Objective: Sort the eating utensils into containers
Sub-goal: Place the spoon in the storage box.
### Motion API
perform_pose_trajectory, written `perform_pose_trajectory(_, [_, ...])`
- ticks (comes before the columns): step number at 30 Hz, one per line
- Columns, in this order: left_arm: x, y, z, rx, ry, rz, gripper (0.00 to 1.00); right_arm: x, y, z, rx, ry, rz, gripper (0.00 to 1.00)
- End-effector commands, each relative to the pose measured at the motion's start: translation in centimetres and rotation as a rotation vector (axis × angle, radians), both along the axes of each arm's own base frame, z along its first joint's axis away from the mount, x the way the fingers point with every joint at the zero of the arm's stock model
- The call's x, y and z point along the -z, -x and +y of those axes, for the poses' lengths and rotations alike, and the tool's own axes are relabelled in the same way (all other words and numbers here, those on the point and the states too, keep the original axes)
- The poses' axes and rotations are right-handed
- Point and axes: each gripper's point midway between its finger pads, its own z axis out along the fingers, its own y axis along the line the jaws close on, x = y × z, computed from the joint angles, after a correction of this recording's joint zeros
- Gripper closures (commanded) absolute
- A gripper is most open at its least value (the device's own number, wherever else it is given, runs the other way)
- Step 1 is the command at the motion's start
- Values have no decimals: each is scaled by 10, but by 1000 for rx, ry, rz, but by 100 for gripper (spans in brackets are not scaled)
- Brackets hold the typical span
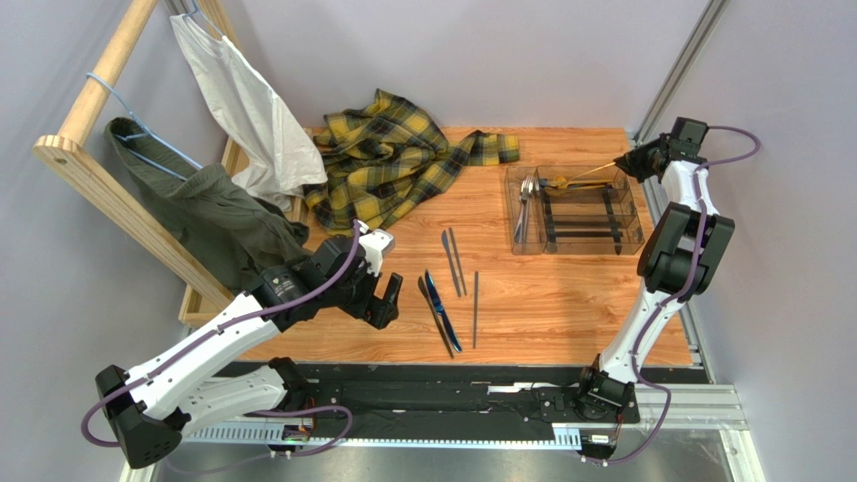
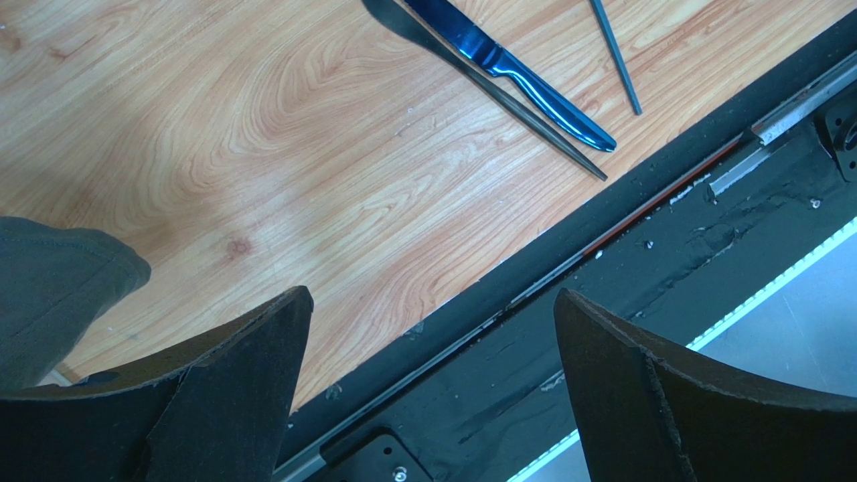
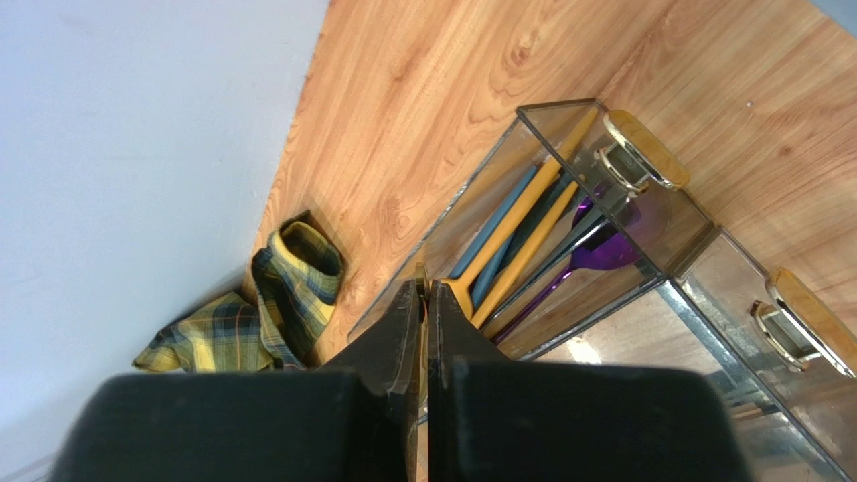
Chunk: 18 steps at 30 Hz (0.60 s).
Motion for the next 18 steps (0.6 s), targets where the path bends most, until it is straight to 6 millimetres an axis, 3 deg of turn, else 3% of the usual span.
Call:
perform_pose_trajectory(1, [-2, -4, -3, -15, 18, -8, 1, -7, -10, 6, -37, -14, -30, 98])
perform_pose_trajectory(10, [1, -3, -3, -13, 13, 3, 1, 8, -5, 13, -64, -29, -6, 89])
perform_pose_trajectory(11, [1, -3, -3, -13, 12, 0, 1, 10, -3, 14, -60, -32, 0, 78])
perform_pose_trajectory(13, [1, -3, -3, -14, 13, 1, 1, 7, 0, 13, -50, -28, -5, 68])
perform_pose_trajectory(14, [1, -3, -3, -14, 13, 1, 1, 5, 2, 12, -34, -32, -4, 58])
perform_pose_trajectory(15, [1, -3, -3, -19, 13, 1, 1, 11, 6, 11, -20, -32, 10, 54])
perform_pose_trajectory(18, [1, -3, -1, -22, 9, -1, 1, 2, 10, 13, 5, -36, -19, 45])
